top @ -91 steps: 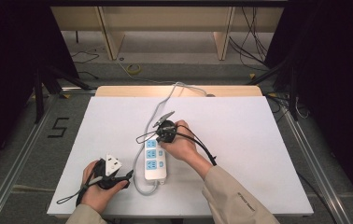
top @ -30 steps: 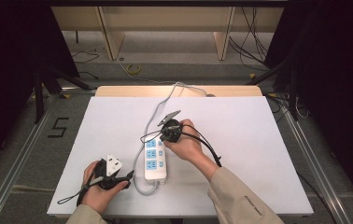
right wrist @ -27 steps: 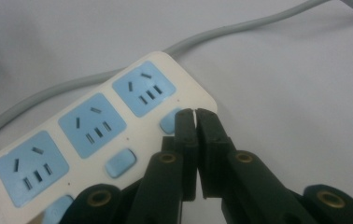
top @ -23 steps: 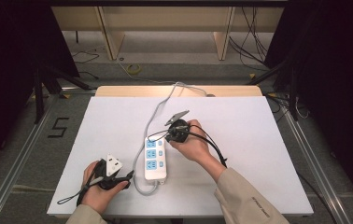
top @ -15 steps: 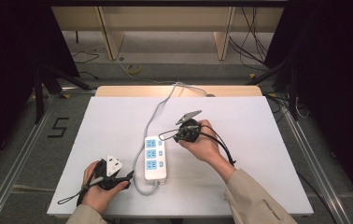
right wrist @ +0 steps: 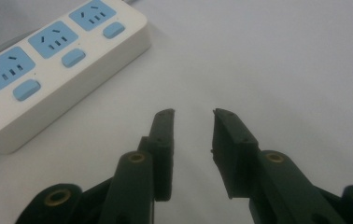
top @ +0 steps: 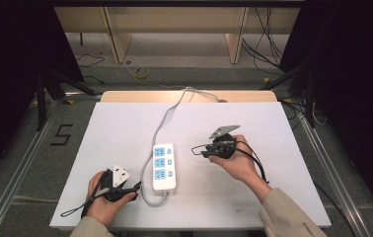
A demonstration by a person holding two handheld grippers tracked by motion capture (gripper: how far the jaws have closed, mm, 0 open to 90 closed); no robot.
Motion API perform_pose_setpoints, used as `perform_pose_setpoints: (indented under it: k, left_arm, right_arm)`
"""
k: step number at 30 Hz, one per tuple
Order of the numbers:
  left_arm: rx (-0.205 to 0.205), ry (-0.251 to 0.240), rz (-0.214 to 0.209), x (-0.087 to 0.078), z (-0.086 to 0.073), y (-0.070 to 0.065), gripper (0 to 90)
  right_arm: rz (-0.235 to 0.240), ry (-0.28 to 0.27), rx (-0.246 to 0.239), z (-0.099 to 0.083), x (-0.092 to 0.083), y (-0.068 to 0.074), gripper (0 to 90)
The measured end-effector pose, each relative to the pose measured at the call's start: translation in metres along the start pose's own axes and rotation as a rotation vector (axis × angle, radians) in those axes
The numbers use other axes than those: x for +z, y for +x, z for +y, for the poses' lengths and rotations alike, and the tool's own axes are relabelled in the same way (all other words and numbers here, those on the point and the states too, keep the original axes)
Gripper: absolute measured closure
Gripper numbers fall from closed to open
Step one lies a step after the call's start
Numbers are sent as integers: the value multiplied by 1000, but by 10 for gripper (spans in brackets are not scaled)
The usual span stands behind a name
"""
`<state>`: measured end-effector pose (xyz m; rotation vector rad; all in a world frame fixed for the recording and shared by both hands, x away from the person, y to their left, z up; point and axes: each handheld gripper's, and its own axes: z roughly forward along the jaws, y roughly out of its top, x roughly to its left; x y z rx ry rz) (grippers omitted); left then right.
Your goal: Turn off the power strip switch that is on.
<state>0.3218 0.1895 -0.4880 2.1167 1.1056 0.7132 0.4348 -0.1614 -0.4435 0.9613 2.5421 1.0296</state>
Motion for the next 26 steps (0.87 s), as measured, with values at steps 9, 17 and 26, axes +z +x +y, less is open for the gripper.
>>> perform_pose_setpoints:
  k: [9, 17, 26]
  left_arm:
    - [2, 3, 2, 0, -1, 0, 282]
    - [1, 4, 5, 1, -1, 0, 281]
    - [-2, 0, 7, 1, -1, 0, 278]
  right_arm:
    - [3, -62, 42, -46, -29, -10, 626]
    - [-9, -129, 59, -80, -54, -11, 568]
    - [-8, -158, 73, -97, -62, -8, 525]
